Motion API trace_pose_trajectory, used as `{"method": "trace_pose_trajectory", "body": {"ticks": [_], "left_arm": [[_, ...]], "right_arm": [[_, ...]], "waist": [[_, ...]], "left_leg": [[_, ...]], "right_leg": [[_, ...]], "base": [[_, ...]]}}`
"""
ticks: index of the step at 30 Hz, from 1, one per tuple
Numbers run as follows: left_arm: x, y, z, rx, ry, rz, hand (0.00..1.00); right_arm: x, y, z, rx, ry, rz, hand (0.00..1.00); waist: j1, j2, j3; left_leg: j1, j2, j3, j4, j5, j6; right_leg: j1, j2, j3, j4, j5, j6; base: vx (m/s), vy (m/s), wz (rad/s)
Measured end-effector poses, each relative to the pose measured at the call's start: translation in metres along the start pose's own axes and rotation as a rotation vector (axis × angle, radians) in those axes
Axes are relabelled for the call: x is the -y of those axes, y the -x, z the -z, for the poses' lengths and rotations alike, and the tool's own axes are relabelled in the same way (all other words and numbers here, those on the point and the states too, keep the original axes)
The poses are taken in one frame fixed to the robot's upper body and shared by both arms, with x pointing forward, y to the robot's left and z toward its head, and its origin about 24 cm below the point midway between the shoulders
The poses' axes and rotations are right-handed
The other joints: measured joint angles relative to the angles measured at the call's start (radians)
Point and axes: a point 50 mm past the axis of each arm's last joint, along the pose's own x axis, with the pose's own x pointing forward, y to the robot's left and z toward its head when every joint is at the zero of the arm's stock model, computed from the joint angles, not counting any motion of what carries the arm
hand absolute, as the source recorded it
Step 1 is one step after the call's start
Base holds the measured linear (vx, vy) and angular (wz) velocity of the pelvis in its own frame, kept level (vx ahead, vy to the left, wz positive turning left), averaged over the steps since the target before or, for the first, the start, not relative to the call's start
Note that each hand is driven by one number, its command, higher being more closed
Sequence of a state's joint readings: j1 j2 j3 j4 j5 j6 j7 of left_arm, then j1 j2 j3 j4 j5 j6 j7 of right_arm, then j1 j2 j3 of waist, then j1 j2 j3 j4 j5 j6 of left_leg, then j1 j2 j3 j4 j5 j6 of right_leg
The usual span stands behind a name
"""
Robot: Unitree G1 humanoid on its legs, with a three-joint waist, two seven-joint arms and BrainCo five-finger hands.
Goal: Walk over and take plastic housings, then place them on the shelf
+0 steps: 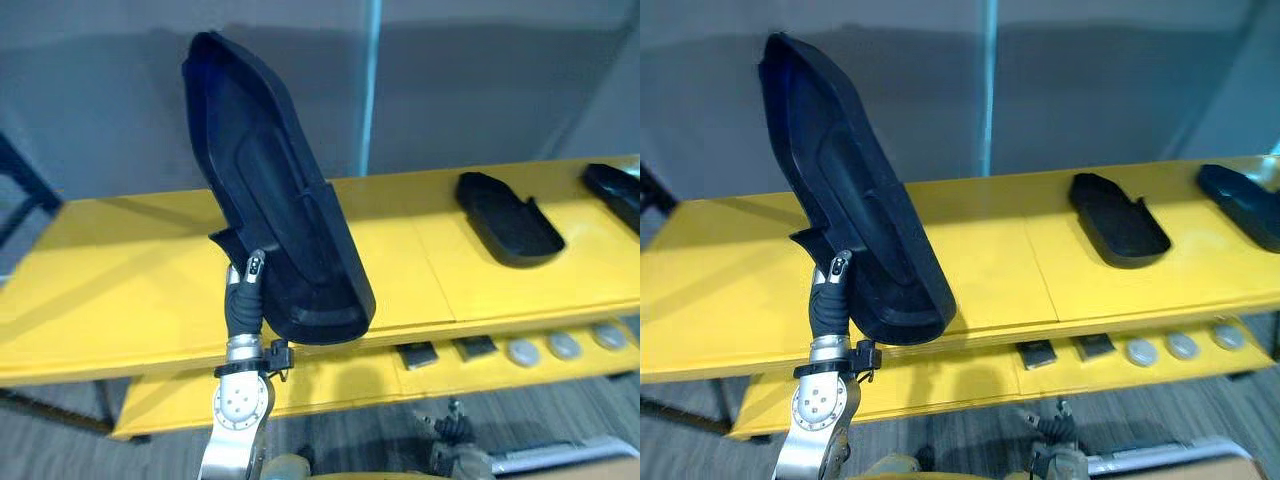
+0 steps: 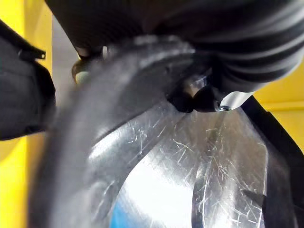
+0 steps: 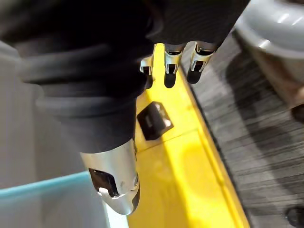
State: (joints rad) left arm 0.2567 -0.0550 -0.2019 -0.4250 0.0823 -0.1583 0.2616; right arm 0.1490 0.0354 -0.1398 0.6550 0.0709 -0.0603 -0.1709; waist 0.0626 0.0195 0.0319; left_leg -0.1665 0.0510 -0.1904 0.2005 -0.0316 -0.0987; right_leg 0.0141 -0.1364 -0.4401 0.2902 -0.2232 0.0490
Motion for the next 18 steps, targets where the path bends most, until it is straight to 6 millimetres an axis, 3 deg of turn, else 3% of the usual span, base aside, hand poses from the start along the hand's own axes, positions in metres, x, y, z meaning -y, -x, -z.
{"method": "trace_pose_trajectory", "body": {"ticks": [7, 11, 14, 17, 18], "left_arm": [[-0.002, 0.002, 0.004, -0.021, -0.012, 0.004, 1.00], [-0.001, 0.003, 0.008, -0.035, -0.023, 0.022, 1.00], [-0.001, 0.006, 0.009, -0.046, -0.026, 0.021, 1.00], [-0.004, 0.011, 0.011, -0.067, -0.031, 0.013, 1.00], [-0.004, 0.011, 0.011, -0.068, -0.029, 0.009, 1.00]], "right_arm": [[-0.001, 0.001, 0.001, -0.005, -0.010, 0.002, 0.00], [0.000, 0.002, 0.010, -0.039, -0.003, 0.004, 0.00], [-0.002, 0.002, 0.009, -0.035, 0.005, -0.004, 0.00], [-0.005, 0.001, 0.007, -0.027, 0.012, -0.014, 0.00], [-0.004, 0.000, 0.005, -0.020, 0.016, -0.012, 0.00]], "waist": [[0.005, -0.059, -0.017], [0.005, -0.050, -0.011], [0.006, -0.028, 0.012], [0.008, -0.043, 0.024], [0.007, -0.044, 0.024]], "left_leg": [[0.013, -0.026, -0.027, -0.047, 0.030, 0.015], [0.023, -0.055, -0.089, -0.118, 0.091, 0.019], [-0.021, -0.063, -0.094, -0.112, 0.084, 0.023], [-0.081, -0.014, 0.045, -0.023, 0.053, 0.069], [-0.123, 0.017, 0.101, 0.093, 0.025, 0.110]], "right_leg": [[0.031, -0.007, -0.019, -0.055, 0.019, 0.016], [0.047, -0.026, -0.085, -0.052, 0.020, 0.018], [0.050, -0.042, -0.148, -0.024, 0.009, 0.026], [0.048, -0.072, -0.199, -0.006, 0.008, 0.024], [0.045, -0.088, -0.205, 0.013, 0.007, 0.023]], "base": [[0.05, 0.002, 0.14], [-0.05, 0.018, 0.55], [-0.15, 0.040, 0.66], [-0.08, 0.068, 0.46], [-0.02, 0.131, 0.14]]}}
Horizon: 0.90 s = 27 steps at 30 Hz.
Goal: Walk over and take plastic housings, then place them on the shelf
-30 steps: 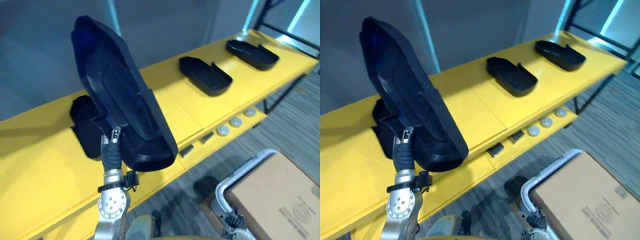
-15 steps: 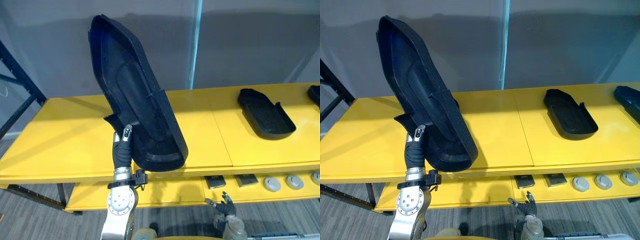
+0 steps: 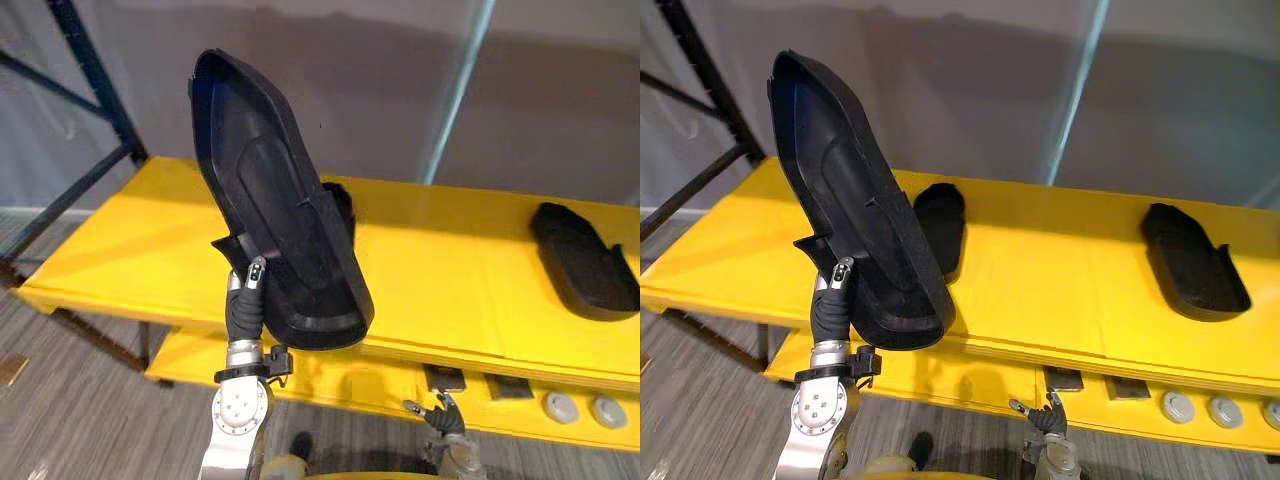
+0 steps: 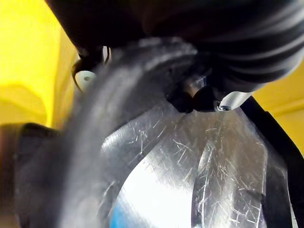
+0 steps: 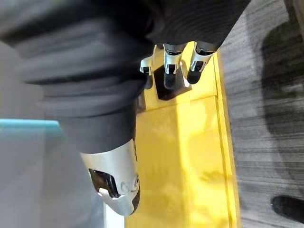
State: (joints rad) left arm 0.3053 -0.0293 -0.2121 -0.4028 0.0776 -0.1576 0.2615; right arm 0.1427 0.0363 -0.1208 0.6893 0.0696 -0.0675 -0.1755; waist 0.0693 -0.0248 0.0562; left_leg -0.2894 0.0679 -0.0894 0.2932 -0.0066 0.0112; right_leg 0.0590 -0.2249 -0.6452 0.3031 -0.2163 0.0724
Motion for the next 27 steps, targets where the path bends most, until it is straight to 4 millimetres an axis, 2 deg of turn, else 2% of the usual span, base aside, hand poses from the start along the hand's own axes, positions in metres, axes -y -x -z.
{"method": "trace_pose_trajectory", "body": {"ticks": [2, 3, 4, 5, 6, 7, 8, 9, 10, 12, 13, 14, 15, 16, 17, 18, 19, 20, 21, 23, 27], "left_arm": [[-0.002, -0.001, -0.001, 0.005, 0.011, -0.015, 1.00], [-0.002, -0.001, -0.005, 0.017, 0.020, -0.020, 1.00], [0.000, -0.002, -0.008, 0.031, 0.035, -0.016, 1.00], [0.001, -0.002, -0.009, 0.037, 0.042, -0.013, 1.00], [0.005, -0.002, -0.010, 0.039, 0.058, -0.006, 1.00], [0.006, -0.003, -0.010, 0.043, 0.064, -0.002, 1.00], [0.006, -0.004, -0.010, 0.049, 0.048, 0.017, 1.00], [0.004, -0.004, -0.009, 0.046, 0.037, 0.018, 1.00], [0.004, -0.004, -0.009, 0.045, 0.035, 0.017, 1.00], [0.001, -0.003, -0.007, 0.034, 0.015, 0.026, 1.00], [0.001, -0.002, -0.006, 0.030, 0.007, 0.032, 1.00], [0.001, -0.001, -0.004, 0.022, 0.004, 0.040, 1.00], [0.001, -0.001, -0.003, 0.017, 0.005, 0.038, 1.00], [0.001, -0.001, -0.003, 0.015, 0.005, 0.038, 1.00], [0.001, -0.001, -0.003, 0.015, 0.007, 0.039, 1.00], [0.002, -0.001, -0.003, 0.016, 0.011, 0.037, 1.00], [0.003, -0.002, -0.003, 0.016, 0.014, 0.037, 1.00], [0.005, -0.002, -0.001, 0.010, 0.015, 0.039, 1.00], [0.009, -0.002, 0.005, -0.013, 0.004, 0.050, 1.00], [0.007, -0.001, 0.009, -0.025, -0.025, 0.054, 1.00], [0.005, 0.000, 0.011, -0.035, -0.032, 0.056, 1.00]], "right_arm": [[0.003, 0.000, -0.001, 0.005, 0.005, 0.007, 0.00], [0.004, -0.001, -0.002, 0.008, 0.007, 0.012, 0.00], [0.006, -0.001, -0.001, 0.007, 0.007, 0.019, 0.00], [0.007, 0.000, -0.001, 0.005, 0.005, 0.026, 0.00], [0.011, 0.000, 0.001, -0.003, -0.004, 0.047, 0.00], [0.011, 0.000, 0.002, -0.008, -0.010, 0.053, 0.00], [0.007, 0.001, 0.005, -0.025, -0.014, 0.042, 0.00], [0.003, 0.002, 0.006, -0.028, -0.006, 0.019, 0.00], [0.002, 0.002, 0.005, -0.025, -0.011, 0.016, 0.00], [-0.001, 0.001, 0.003, -0.022, -0.002, 0.000, 0.00], [-0.002, 0.001, 0.005, -0.026, 0.008, -0.005, 0.00], [0.000, 0.001, 0.005, -0.031, 0.025, -0.007, 0.00], [-0.001, 0.001, 0.006, -0.036, 0.026, -0.011, 0.00], [-0.001, 0.001, 0.007, -0.040, 0.024, -0.013, 0.00], [-0.001, 0.003, 0.012, -0.056, 0.020, -0.018, 0.00], [-0.001, 0.004, 0.015, -0.067, 0.021, -0.021, 0.00], [-0.001, 0.004, 0.016, -0.068, 0.022, -0.019, 0.00], [0.001, 0.004, 0.017, -0.069, 0.022, -0.013, 0.00], [0.006, 0.007, 0.024, -0.094, 0.011, 0.005, 0.00], [0.006, 0.007, 0.028, -0.112, 0.013, 0.004, 0.00], [0.006, 0.008, 0.029, -0.113, 0.012, 0.006, 0.00]], "waist": [[-0.001, -0.005, 0.000], [-0.002, -0.005, 0.000], [-0.005, -0.007, -0.001], [-0.006, -0.003, -0.002], [-0.004, 0.008, -0.008], [-0.007, 0.014, -0.012], [-0.005, -0.029, -0.001], [-0.002, -0.042, 0.001], [0.000, -0.043, 0.001], [0.002, -0.045, 0.004], [0.001, -0.048, 0.002], [0.000, -0.049, 0.003], [0.002, -0.049, 0.002], [0.000, -0.050, 0.002], [0.000, -0.050, 0.000], [-0.001, -0.052, -0.006], [-0.004, -0.051, -0.008], [-0.006, -0.052, -0.011], [-0.028, -0.037, -0.014], [-0.028, -0.031, -0.017], [-0.026, -0.045, -0.025]], "left_leg": [[-0.020, 0.070, 0.043, 0.133, -0.032, 0.006], [-0.011, 0.130, 0.057, 0.166, -0.055, -0.003], [0.012, 0.178, 0.060, 0.159, -0.063, -0.017], [0.029, 0.192, 0.059, 0.146, -0.061, -0.027], [0.060, 0.201, 0.050, 0.106, -0.116, -0.124], [0.060, 0.191, 0.054, 0.099, -0.146, -0.187], [0.041, 0.149, 0.083, 0.140, -0.163, -0.174], [0.003, 0.126, 0.095, 0.209, -0.200, -0.146], [-0.020, 0.121, 0.098, 0.250, -0.223, -0.132], [-0.049, 0.097, 0.136, 0.353, -0.296, -0.070], [-0.045, 0.089, 0.150, 0.353, -0.306, -0.050], [-0.028, 0.080, 0.161, 0.347, -0.309, -0.026], [-0.003, 0.067, 0.166, 0.314, -0.301, -0.010], [0.012, 0.061, 0.168, 0.293, -0.295, -0.001], [0.041, 0.043, 0.173, 0.245, -0.280, 0.013], [0.057, 0.020, 0.173, 0.194, -0.254, 0.004], [0.059, 0.010, 0.172, 0.177, -0.242, -0.004], [0.059, -0.009, 0.164, 0.159, -0.229, -0.004], [0.060, -0.021, 0.148, 0.147, -0.213, -0.014], [0.059, -0.024, 0.144, 0.144, -0.194, -0.007], [0.078, -0.015, 0.145, 0.128, -0.182, -0.012]], "right_leg": [[-0.003, -0.031, 0.019, 0.025, 0.005, 0.009], [-0.008, -0.049, 0.042, 0.033, 0.016, 0.027], [-0.022, -0.072, 0.068, 0.044, 0.028, 0.050], [-0.032, -0.081, 0.083, 0.047, 0.036, 0.064], [-0.047, -0.101, 0.106, 0.048, 0.055, 0.095], [-0.052, -0.115, 0.114, 0.043, 0.065, 0.108], [-0.060, -0.154, 0.137, 0.018, 0.100, 0.100], [-0.062, -0.165, 0.152, -0.025, 0.143, 0.070], [-0.061, -0.165, 0.157, -0.045, 0.164, 0.058], [-0.062, -0.186, 0.192, -0.075, 0.224, -0.022], [-0.063, -0.193, 0.206, -0.072, 0.222, -0.030], [-0.076, -0.167, 0.255, 0.015, 0.163, 0.017], [-0.083, -0.103, 0.299, 0.106, 0.073, 0.071], [-0.083, -0.066, 0.317, 0.133, 0.033, 0.082], [-0.080, 0.014, 0.357, 0.158, -0.036, 0.090], [-0.079, 0.089, 0.381, 0.139, -0.083, 0.061], [-0.075, 0.119, 0.391, 0.112, -0.099, 0.035], [-0.062, 0.149, 0.417, 0.058, -0.108, -0.038], [-0.040, 0.153, 0.402, 0.021, -0.081, -0.034], [-0.036, 0.152, 0.399, 0.015, -0.075, -0.039], [0.000, 0.171, 0.401, -0.026, -0.059, -0.055]], "base": [[0.00, 0.226, -0.16], [0.00, 0.373, -0.39], [0.00, 0.384, -0.42], [0.02, 0.483, -0.40], [0.02, 0.446, -0.23], [0.01, 0.554, -0.20], [-0.01, 0.521, -0.20], [-0.02, 0.495, -0.23], [-0.03, 0.473, -0.31], [-0.06, 0.486, -0.28], [-0.05, 0.415, -0.16], [-0.02, 0.203, -0.09], [-0.03, 0.266, -0.03], [0.00, 0.148, -0.02], [0.00, 0.141, 0.01], [0.01, 0.090, 0.02], [-0.01, 0.053, 0.13], [0.01, 0.047, 0.41], [0.02, 0.047, 0.40], [0.06, 0.021, 0.20], [0.06, -0.063, 0.02]]}}
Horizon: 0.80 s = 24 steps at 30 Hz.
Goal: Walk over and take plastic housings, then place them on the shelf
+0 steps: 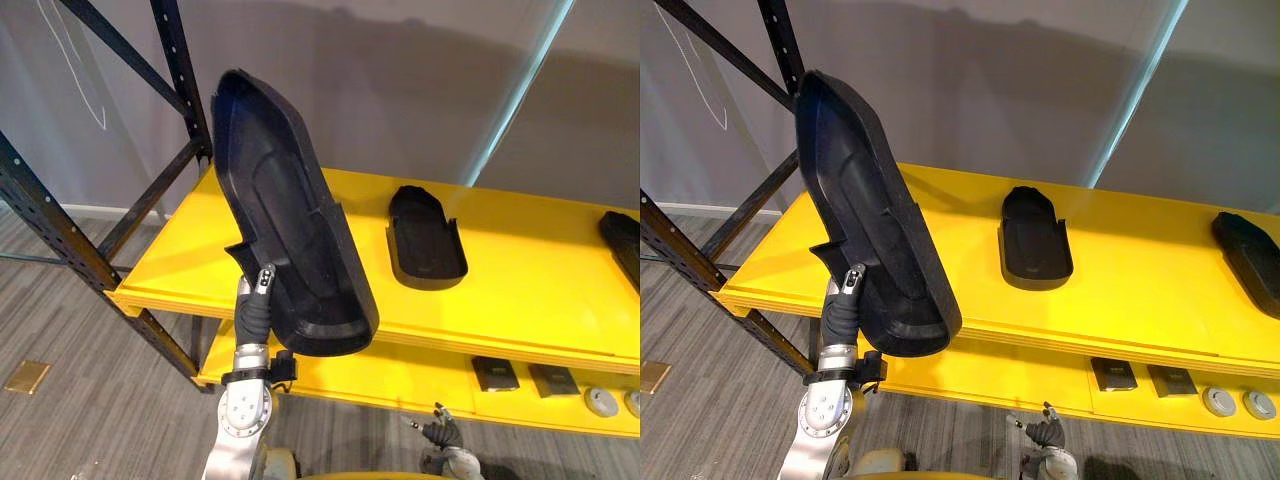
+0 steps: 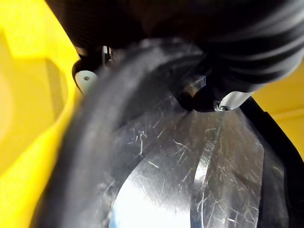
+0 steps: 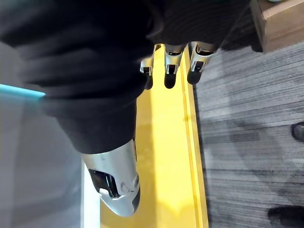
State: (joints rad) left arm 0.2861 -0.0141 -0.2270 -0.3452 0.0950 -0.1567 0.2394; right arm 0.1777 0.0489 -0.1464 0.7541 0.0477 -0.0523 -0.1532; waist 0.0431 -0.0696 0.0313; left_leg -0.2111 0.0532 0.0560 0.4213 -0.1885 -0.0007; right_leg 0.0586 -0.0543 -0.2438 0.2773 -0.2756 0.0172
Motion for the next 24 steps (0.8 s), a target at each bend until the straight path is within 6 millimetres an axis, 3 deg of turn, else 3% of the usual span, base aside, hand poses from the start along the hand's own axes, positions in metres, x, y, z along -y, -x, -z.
{"method": "trace_pose_trajectory", "body": {"ticks": [7, 20, 24], "left_arm": [[0.001, 0.000, 0.000, -0.002, -0.002, 0.019, 1.00], [-0.001, 0.000, 0.000, 0.008, -0.045, 0.024, 1.00], [-0.018, -0.017, -0.001, 0.033, -0.143, -0.014, 1.00]], "right_arm": [[0.000, 0.001, 0.001, 0.003, 0.000, 0.000, 0.00], [0.003, 0.004, 0.013, -0.034, 0.011, 0.005, 0.00], [0.007, 0.005, 0.015, -0.039, 0.026, 0.007, 0.00]], "waist": [[-0.001, -0.007, -0.006], [-0.005, -0.004, -0.028], [-0.004, 0.001, -0.039]], "left_leg": [[0.008, 0.040, 0.004, -0.030, 0.015, -0.024], [-0.004, 0.053, 0.028, -0.068, 0.038, -0.030], [-0.002, 0.057, 0.031, -0.072, 0.041, -0.033]], "right_leg": [[0.009, 0.046, 0.038, -0.051, 0.049, -0.025], [0.006, 0.064, 0.080, -0.127, 0.107, -0.017], [0.008, 0.068, 0.089, -0.142, 0.118, -0.017]], "base": [[-0.04, -0.062, -0.11], [-0.06, 0.002, -0.08], [0.00, 0.003, -0.05]]}}
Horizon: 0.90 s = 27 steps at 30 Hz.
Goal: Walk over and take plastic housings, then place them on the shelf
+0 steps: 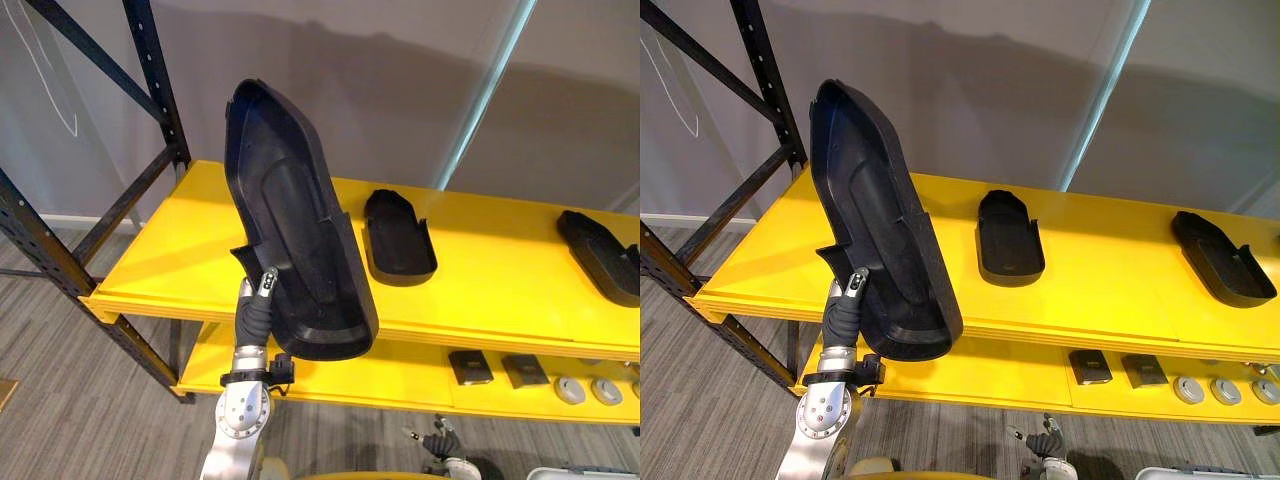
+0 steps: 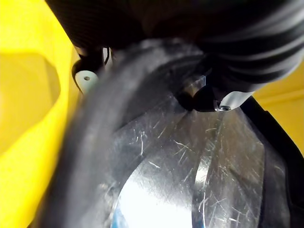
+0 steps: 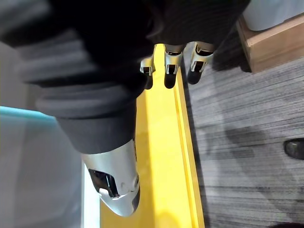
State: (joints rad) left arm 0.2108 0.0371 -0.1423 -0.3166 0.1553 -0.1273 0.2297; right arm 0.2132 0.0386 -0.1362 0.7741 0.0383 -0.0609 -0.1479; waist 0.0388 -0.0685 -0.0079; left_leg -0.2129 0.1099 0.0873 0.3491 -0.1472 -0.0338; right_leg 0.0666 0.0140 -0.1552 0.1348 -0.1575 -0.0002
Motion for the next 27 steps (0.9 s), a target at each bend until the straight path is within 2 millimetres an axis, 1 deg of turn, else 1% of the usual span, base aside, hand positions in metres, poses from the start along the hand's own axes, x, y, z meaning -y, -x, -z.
{"method": "trace_pose_trajectory", "body": {"ticks": [1, 3, 5, 7, 8, 9, 10, 12, 13, 14, 15, 16, 17, 18, 20, 21, 22, 24, 27], "left_arm": [[-0.009, -0.010, 0.002, 0.008, -0.050, -0.035, 1.00], [-0.021, -0.019, 0.004, 0.012, -0.091, -0.071, 1.00], [-0.036, -0.028, 0.003, 0.024, -0.143, -0.115, 1.00], [-0.049, -0.037, 0.003, 0.028, -0.179, -0.170, 1.00], [-0.051, -0.038, 0.004, 0.027, -0.183, -0.175, 1.00], [-0.055, -0.042, 0.006, 0.019, -0.198, -0.188, 1.00], [-0.056, -0.044, 0.008, 0.015, -0.206, -0.189, 1.00], [-0.068, -0.050, 0.023, -0.052, -0.278, -0.201, 1.00], [-0.070, -0.051, 0.028, -0.073, -0.295, -0.201, 1.00], [-0.077, -0.054, 0.037, -0.122, -0.347, -0.201, 1.00], [-0.080, -0.055, 0.040, -0.133, -0.359, -0.202, 1.00], [-0.083, -0.057, 0.043, -0.149, -0.373, -0.207, 1.00], [-0.090, -0.061, 0.048, -0.180, -0.388, -0.223, 1.00], [-0.091, -0.062, 0.049, -0.187, -0.392, -0.223, 1.00], [-0.100, -0.066, 0.054, -0.227, -0.435, -0.218, 1.00], [-0.105, -0.069, 0.056, -0.237, -0.461, -0.217, 1.00], [-0.107, -0.071, 0.056, -0.240, -0.469, -0.219, 1.00], [-0.117, -0.080, 0.053, -0.242, -0.488, -0.250, 1.00], [-0.128, -0.087, 0.050, -0.250, -0.516, -0.275, 1.00]], "right_arm": [[0.000, 0.000, 0.002, -0.006, 0.006, -0.002, 0.00], [0.000, 0.000, 0.006, -0.022, 0.018, -0.013, 0.00], [-0.001, 0.001, 0.009, -0.035, 0.035, -0.027, 0.00], [0.000, 0.002, 0.014, -0.051, 0.048, -0.030, 0.00], [0.000, 0.002, 0.014, -0.053, 0.051, -0.030, 0.00], [0.002, 0.003, 0.019, -0.072, 0.063, -0.028, 0.00], [0.002, 0.003, 0.020, -0.076, 0.068, -0.030, 0.00], [0.001, 0.003, 0.020, -0.077, 0.071, -0.045, 0.00], [0.002, 0.003, 0.020, -0.077, 0.073, -0.047, 0.00], [0.003, 0.003, 0.020, -0.077, 0.080, -0.050, 0.00], [0.004, 0.003, 0.020, -0.076, 0.083, -0.052, 0.00], [0.006, 0.002, 0.020, -0.075, 0.087, -0.053, 0.00], [0.009, 0.001, 0.018, -0.070, 0.090, -0.049, 0.00], [0.010, 0.001, 0.018, -0.069, 0.091, -0.047, 0.00], [0.012, 0.001, 0.017, -0.066, 0.091, -0.042, 0.00], [0.012, 0.001, 0.017, -0.065, 0.091, -0.042, 0.00], [0.012, 0.001, 0.017, -0.067, 0.091, -0.042, 0.00], [0.012, 0.001, 0.017, -0.067, 0.094, -0.043, 0.00], [0.011, 0.001, 0.017, -0.068, 0.094, -0.044, 0.00]], "waist": [[-0.001, 0.002, -0.005], [-0.002, -0.001, -0.010], [-0.009, -0.004, -0.017], [-0.025, -0.004, -0.019], [-0.025, -0.003, -0.020], [-0.026, 0.000, -0.024], [-0.024, 0.002, -0.023], [-0.029, 0.008, -0.024], [-0.028, 0.010, -0.025], [-0.028, 0.016, -0.026], [-0.028, 0.020, -0.025], [-0.029, 0.027, -0.021], [-0.030, 0.041, -0.018], [-0.030, 0.043, -0.017], [-0.030, 0.048, -0.013], [-0.032, 0.048, -0.009], [-0.033, 0.048, -0.008], [-0.032, 0.048, -0.002], [-0.031, 0.039, 0.004]], "left_leg": [[0.001, 0.001, 0.001, -0.005, 0.003, -0.003], [0.012, 0.001, 0.007, -0.024, 0.011, -0.004], [0.019, -0.001, 0.008, -0.055, 0.027, -0.006], [0.033, -0.003, 0.007, -0.096, 0.054, -0.010], [0.035, -0.003, 0.008, -0.103, 0.058, -0.011], [0.040, -0.003, 0.008, -0.129, 0.070, -0.010], [0.047, -0.004, 0.008, -0.145, 0.084, -0.011], [0.096, -0.008, 0.021, -0.244, 0.142, -0.019], [0.109, -0.009, 0.024, -0.268, 0.154, -0.017], [0.136, -0.012, 0.027, -0.343, 0.193, -0.023], [0.144, -0.013, 0.025, -0.369, 0.207, -0.023], [0.156, -0.013, 0.021, -0.408, 0.231, -0.024], [0.158, -0.013, 0.003, -0.452, 0.258, -0.028], [0.157, -0.012, 0.001, -0.452, 0.260, -0.026], [0.152, -0.009, 0.000, -0.452, 0.266, -0.033], [0.152, -0.008, -0.001, -0.452, 0.267, -0.034], [0.150, -0.008, -0.001, -0.452, 0.267, -0.034], [0.139, -0.007, -0.003, -0.452, 0.267, -0.035], [0.131, -0.010, -0.002, -0.452, 0.267, -0.035]], "right_leg": [[0.000, 0.002, 0.007, -0.001, 0.000, 0.000], [-0.001, 0.002, 0.020, -0.003, 0.002, -0.002], [-0.003, 0.005, 0.036, -0.017, 0.014, -0.011], [-0.007, 0.009, 0.071, -0.030, 0.026, -0.012], [-0.007, 0.010, 0.077, -0.031, 0.027, -0.013], [-0.017, 0.013, 0.095, -0.033, 0.035, -0.017], [-0.020, 0.013, 0.101, -0.033, 0.039, -0.014], [-0.023, 0.013, 0.110, -0.033, 0.048, -0.013], [-0.024, 0.013, 0.114, -0.033, 0.049, -0.012], [-0.039, 0.016, 0.125, -0.033, 0.049, -0.012], [-0.039, 0.018, 0.128, -0.033, 0.049, -0.012], [-0.046, 0.021, 0.129, -0.033, 0.052, -0.014], [-0.061, 0.027, 0.130, -0.034, 0.059, -0.013], [-0.063, 0.028, 0.130, -0.034, 0.061, -0.014], [-0.073, 0.033, 0.134, -0.037, 0.062, -0.011], [-0.072, 0.034, 0.134, -0.045, 0.055, 0.000], [-0.072, 0.034, 0.134, -0.049, 0.055, 0.002], [-0.074, 0.036, 0.134, -0.066, 0.058, 0.007], [-0.075, 0.035, 0.140, -0.078, 0.058, 0.008]], "base": [[-0.02, -0.011, -0.05], [-0.01, -0.017, -0.07], [0.00, -0.013, -0.03], [0.00, 0.000, 0.00], [-0.01, -0.011, -0.05], [-0.01, -0.009, -0.10], [-0.02, -0.016, -0.11], [-0.03, -0.033, -0.11], [-0.07, -0.051, -0.12], [-0.08, -0.036, -0.09], [-0.08, -0.039, -0.10], [-0.10, -0.022, -0.06], [-0.08, -0.018, -0.05], [-0.11, -0.002, -0.05], [-0.09, 0.005, -0.03], [-0.07, 0.000, 0.02], [-0.05, 0.000, 0.05], [-0.01, 0.002, 0.02], [0.02, 0.004, 0.00]]}}
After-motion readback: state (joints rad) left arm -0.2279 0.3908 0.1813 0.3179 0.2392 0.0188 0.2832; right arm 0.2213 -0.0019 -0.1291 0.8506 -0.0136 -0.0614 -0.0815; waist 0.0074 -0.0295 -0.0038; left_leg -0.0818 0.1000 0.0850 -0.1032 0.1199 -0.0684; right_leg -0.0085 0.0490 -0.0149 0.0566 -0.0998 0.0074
